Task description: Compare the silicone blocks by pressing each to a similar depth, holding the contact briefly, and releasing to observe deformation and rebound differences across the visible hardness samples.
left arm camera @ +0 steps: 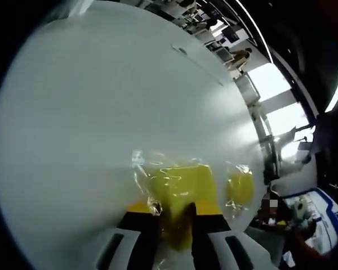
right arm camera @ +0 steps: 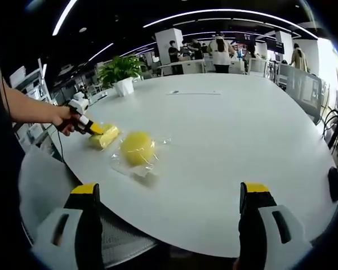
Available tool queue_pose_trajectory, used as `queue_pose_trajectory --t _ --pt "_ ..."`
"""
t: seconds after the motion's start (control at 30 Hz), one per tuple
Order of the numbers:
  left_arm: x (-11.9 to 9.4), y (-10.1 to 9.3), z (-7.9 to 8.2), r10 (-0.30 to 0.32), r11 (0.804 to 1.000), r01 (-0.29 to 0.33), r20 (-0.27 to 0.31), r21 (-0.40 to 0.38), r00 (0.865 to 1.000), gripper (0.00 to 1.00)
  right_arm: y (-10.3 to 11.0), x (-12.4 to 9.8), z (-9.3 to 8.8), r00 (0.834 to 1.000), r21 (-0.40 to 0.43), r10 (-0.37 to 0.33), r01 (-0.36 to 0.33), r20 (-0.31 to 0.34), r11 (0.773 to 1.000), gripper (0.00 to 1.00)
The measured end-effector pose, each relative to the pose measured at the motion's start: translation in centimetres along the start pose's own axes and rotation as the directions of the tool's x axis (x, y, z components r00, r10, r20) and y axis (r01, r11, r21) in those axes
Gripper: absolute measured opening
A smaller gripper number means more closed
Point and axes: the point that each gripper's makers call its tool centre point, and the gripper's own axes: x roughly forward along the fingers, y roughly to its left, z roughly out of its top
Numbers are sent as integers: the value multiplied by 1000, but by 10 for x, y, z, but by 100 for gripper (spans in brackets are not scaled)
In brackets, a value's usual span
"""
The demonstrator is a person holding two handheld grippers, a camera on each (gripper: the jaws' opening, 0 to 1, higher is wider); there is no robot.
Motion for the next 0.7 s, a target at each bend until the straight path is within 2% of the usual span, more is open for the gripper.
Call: queue_pose_trajectory --t 0.17,0.33,0.53,0.7 --pt "-1 0 -1 -16 1000 16 0 -20 1000 9 1 -1 0 1000 -1 0 0 -1 1000 97" --pt "-2 -3 -2 -35 999 35 11 -30 999 4 -1 -2 -1 1000 -1 -3 3 -2 1000 97" --pt "-3 -6 -3 -63 997 64 38 -34 997 2 0 -1 -2 1000 -3 0 0 -4 1000 97" --pt "-6 -11 0 -85 996 84 81 10 993 1 1 0 -1 1000 -5 5 -5 -4 1000 97"
